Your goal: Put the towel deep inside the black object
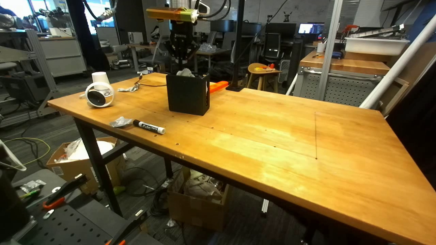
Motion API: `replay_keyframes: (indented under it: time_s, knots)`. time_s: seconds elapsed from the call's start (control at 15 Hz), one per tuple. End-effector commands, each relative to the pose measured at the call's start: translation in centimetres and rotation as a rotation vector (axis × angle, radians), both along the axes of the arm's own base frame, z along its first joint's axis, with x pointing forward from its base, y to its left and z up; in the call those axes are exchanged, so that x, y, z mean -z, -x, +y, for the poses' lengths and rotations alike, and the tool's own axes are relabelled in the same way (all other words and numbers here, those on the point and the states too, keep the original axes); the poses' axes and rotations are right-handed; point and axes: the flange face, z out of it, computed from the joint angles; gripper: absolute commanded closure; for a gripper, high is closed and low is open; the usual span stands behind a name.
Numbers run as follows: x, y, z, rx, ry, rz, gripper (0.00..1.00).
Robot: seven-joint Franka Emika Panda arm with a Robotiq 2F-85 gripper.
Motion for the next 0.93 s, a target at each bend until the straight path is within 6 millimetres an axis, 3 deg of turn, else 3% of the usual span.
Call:
replay_keyframes:
  time_s: [0.0, 0.53, 0.87]
  knots:
    - [0.2, 0.0, -0.3, -0.001, -0.003, 0.011, 1.0]
    - [3.0, -0.4, -1.9, -0.006, 0.063, 0.044, 1.0]
    - [4.7, -0.1, -1.7, -0.008, 0.072, 0.08, 1.0]
